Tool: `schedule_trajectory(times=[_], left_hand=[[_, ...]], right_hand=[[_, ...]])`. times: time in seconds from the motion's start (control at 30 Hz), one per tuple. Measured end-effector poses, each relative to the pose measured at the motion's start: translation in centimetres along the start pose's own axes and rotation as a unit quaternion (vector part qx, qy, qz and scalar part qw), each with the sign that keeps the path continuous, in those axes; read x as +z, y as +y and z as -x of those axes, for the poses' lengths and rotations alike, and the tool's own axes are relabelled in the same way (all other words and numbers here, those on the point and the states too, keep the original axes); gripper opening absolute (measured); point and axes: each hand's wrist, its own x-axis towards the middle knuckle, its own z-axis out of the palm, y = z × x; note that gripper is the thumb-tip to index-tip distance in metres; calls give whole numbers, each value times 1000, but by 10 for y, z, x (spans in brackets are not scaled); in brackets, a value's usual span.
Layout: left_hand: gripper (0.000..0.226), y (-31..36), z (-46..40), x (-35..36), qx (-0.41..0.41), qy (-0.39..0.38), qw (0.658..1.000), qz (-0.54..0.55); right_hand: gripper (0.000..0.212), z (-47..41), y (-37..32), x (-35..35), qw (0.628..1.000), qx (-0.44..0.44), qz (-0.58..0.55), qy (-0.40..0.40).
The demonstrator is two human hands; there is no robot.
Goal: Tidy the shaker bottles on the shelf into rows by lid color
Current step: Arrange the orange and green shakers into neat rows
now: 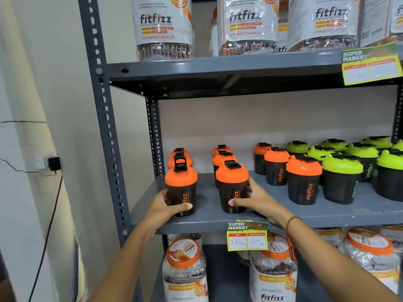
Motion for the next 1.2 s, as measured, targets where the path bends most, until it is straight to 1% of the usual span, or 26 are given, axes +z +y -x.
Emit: schedule_trajectory(times=[0.07,0.17,0.23,0.37,0.57,0.7,0.8,0.87,0.9,0.93,1.0,1.03,1.07,1.1,1.13,1.17,1.2], left_hand=[[73,1,1,1,-1,3,1000,5],[86,1,2,2,3,5,1000,-1],[89,0,3,4,9,12,1000,-14],[98,-1,2,5,15,22,999,-32],[103,2,5,3,14,14,999,-47],[107,6,7,4,12,7,999,-44],[118,12,10,2,12,-2,1000,-24],[123,16,11,-3,9,2,999,35],[121,18,11,-7,2,2,998,71],[117,19,9,-12,-12,0,994,108],[107,19,-1,-21,-49,8,980,192],[100,18,-9,-24,-60,23,974,217],[90,18,-17,-26,-64,36,973,220],[79,19,-24,-27,-62,45,975,209],[69,18,-32,-27,-55,53,977,197],[58,19,-41,-27,-45,62,980,182],[49,20,-51,-27,-36,71,981,174]], right_hand=[[82,2,-1,0,1000,-7,12,19],[79,5,-3,1,999,-15,26,30],[77,7,-4,2,999,-17,33,31],[84,8,-3,2,998,-21,43,33],[78,9,-5,2,998,-21,48,24],[79,10,-6,3,999,-23,42,20],[88,10,-8,2,999,-29,32,18],[100,9,-6,0,999,-44,-5,23],[105,8,-5,-1,998,-45,-24,34],[104,6,-3,-2,997,-39,-44,51],[91,1,1,-5,988,-22,-113,103],[86,-3,4,-9,978,-13,-162,132],[80,-9,7,-14,965,-4,-208,159],[68,-15,7,-20,953,4,-242,182],[50,-24,8,-26,946,7,-253,201],[35,-33,8,-32,946,7,-241,216],[32,-43,8,-37,950,1,-219,222]])
